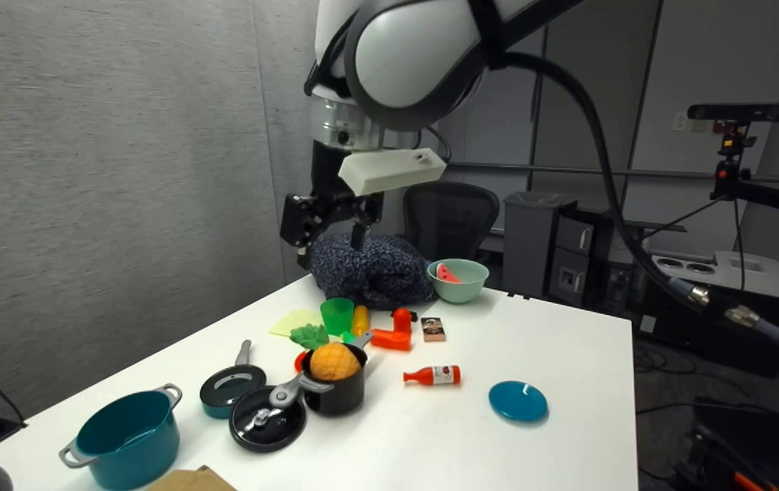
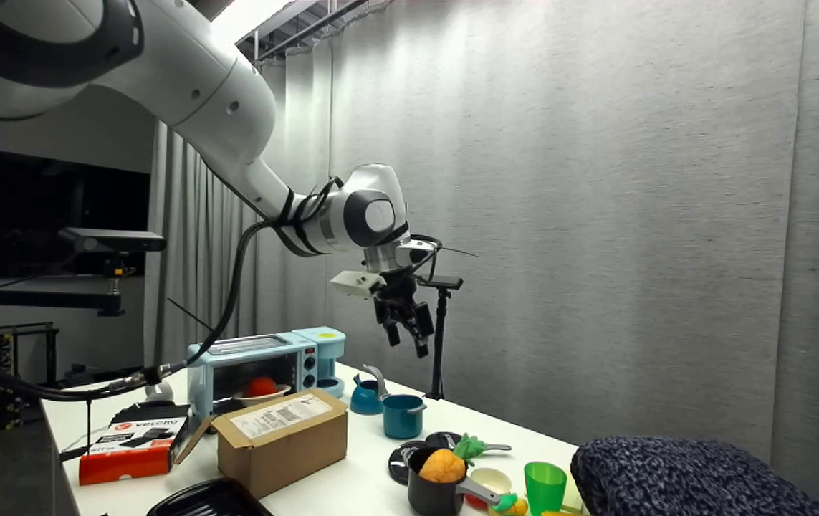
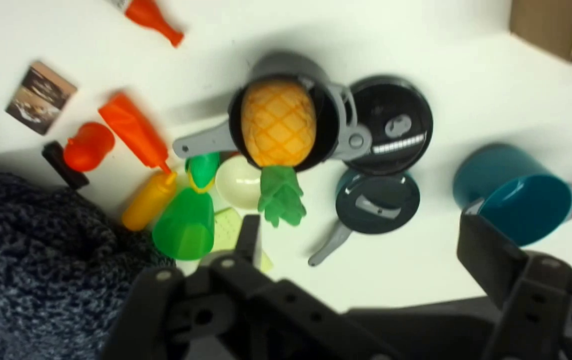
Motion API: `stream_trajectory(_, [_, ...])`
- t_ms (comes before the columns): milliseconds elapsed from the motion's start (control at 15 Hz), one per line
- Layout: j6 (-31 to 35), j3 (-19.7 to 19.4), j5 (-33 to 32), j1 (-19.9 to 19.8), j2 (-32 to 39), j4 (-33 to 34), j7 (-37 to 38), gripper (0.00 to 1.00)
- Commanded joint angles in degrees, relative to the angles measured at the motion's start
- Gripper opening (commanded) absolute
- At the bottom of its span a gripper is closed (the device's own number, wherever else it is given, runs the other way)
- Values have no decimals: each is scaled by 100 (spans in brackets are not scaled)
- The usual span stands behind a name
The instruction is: Pick up the pineapple from the table and put it in the pot
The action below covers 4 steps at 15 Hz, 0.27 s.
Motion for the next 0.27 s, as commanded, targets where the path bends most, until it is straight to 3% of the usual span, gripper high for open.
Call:
stream_trajectory(0, [-1329, 313, 247, -60, -667, -365, -512, 100])
stream_trajectory(67, [-834, 252, 39, -64, -312, -117, -168, 100])
stream_trajectory(200, [-957, 315, 38, -60, -410, -139, -164, 100])
